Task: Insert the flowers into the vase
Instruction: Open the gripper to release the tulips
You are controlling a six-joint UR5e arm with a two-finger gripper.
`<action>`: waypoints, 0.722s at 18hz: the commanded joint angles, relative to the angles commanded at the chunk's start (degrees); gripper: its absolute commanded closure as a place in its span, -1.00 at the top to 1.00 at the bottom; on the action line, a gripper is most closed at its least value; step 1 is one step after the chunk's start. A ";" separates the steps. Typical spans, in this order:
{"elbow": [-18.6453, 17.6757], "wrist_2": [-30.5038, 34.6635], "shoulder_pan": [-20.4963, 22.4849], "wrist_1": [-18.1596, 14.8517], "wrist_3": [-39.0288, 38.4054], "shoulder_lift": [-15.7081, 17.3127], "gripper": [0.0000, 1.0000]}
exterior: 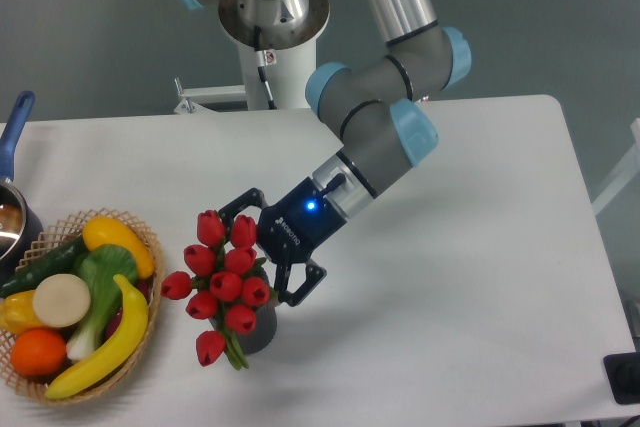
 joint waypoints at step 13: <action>-3.70 28.04 1.85 -0.26 1.76 13.45 1.00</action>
